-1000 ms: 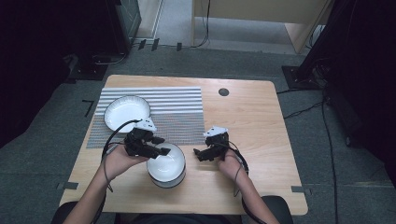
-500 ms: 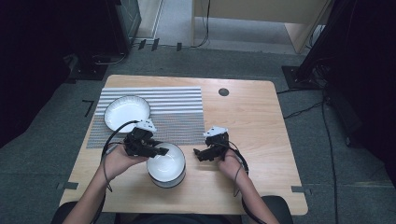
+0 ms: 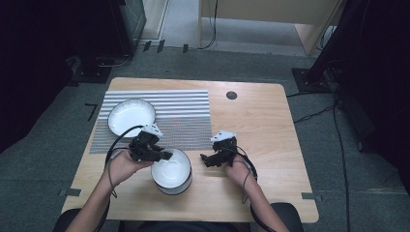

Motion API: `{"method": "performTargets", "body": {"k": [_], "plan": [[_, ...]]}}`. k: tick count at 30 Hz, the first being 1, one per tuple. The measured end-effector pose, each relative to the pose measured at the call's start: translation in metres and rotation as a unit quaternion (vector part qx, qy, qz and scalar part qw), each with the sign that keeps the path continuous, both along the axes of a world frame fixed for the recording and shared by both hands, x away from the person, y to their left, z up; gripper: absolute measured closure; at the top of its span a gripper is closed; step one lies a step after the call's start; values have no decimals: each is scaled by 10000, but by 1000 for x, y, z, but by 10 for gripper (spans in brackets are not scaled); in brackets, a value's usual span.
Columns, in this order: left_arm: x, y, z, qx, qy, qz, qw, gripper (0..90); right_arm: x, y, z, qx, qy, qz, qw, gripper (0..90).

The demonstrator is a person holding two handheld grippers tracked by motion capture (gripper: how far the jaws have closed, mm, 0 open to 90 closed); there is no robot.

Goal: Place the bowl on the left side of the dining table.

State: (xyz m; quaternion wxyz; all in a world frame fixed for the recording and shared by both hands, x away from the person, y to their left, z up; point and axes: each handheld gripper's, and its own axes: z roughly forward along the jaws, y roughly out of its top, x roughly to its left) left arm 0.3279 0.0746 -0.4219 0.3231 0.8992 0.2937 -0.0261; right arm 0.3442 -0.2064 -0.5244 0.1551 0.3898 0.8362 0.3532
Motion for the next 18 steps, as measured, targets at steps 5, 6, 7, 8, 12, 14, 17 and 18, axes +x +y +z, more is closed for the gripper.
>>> {"method": "performTargets", "body": {"k": [5,6,7,8,12,14,17,18], "plan": [[2,2,-2,-154,71,-16,9999,792,0,0,0,-2,2,0,10000,0],[2,3,-1,-175,65,-22,9998,792,0,0,0,-2,-1,3,10000,0],[2,3,-1,-205,73,-29,9998,792,0,0,0,-3,2,1,10000,0],[2,3,-1,-220,91,-41,9997,792,0,0,0,-2,-1,5,10000,0],[1,4,0,-280,8,-85,9996,792,0,0,0,-3,-1,5,10000,0],[0,4,1,-309,-121,-129,9994,792,0,0,0,0,0,0,10000,0],[-1,4,3,-325,-169,-139,9992,791,0,0,0,1,3,-5,10000,0],[0,5,3,-346,-167,-132,9992,791,0,0,0,0,-1,0,10000,0]]}}
